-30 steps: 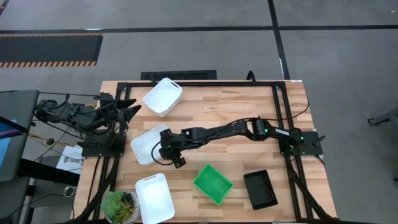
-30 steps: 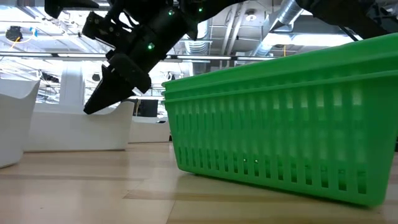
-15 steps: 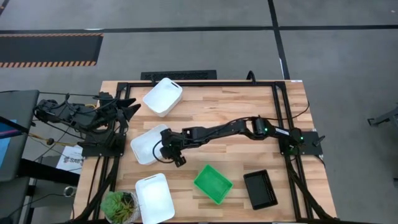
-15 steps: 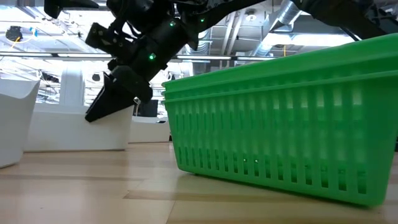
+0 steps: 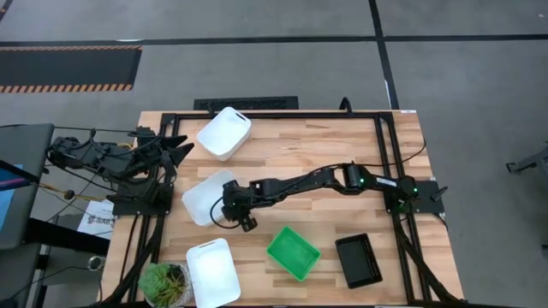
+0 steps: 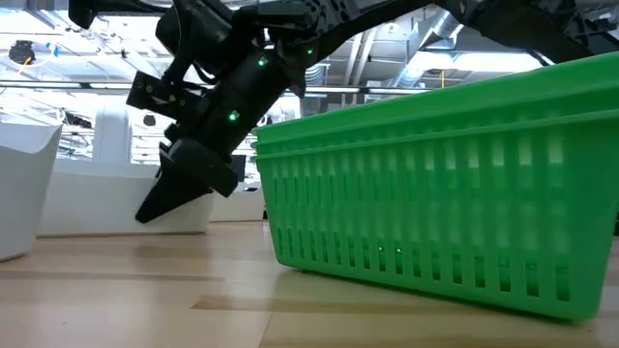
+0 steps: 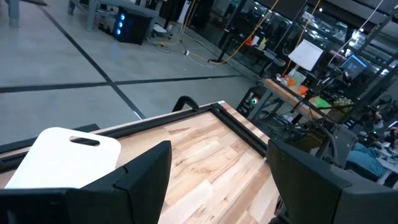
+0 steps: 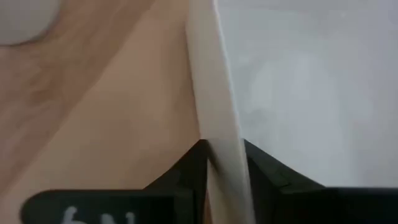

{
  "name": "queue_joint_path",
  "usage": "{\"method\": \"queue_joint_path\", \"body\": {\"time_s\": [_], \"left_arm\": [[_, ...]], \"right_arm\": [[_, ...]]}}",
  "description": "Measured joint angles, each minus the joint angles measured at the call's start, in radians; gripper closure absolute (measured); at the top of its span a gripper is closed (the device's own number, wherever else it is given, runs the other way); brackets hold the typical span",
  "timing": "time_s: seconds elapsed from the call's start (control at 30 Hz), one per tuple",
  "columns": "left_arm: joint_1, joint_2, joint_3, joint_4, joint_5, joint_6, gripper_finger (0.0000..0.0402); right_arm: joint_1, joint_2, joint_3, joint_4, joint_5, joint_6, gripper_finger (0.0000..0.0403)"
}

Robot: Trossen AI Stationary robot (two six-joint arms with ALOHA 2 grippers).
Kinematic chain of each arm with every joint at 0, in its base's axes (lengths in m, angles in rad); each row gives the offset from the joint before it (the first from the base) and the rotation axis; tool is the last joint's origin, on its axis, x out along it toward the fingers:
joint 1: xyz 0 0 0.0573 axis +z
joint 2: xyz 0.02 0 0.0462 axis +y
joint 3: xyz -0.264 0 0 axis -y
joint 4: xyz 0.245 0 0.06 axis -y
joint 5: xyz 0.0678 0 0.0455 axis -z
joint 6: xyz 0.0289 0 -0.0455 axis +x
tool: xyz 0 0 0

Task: Stack baskets by color
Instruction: Stack the middle white bin on the bottom white bin

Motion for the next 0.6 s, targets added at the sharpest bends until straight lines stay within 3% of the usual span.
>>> {"method": "queue_joint_path", "body": {"time_s": [0.2,0.4,0.6], "left_arm": [[0.000,0.000,0.000,0.000,0.000,0.000,0.0148],[0.000,0.000,0.000,0.000,0.000,0.000,0.0148],[0.000,0.000,0.000,0.000,0.000,0.000,0.0148]], "right_arm": [[0.001,-0.003,0.001,0.004,0.013,0.025,0.0385],[-0.004,-0.050,-0.002,-0.032,0.009,0.083,0.0394],[0.004,-0.157,0.000,-0.061,0.008,-0.021,0.0395]]}}
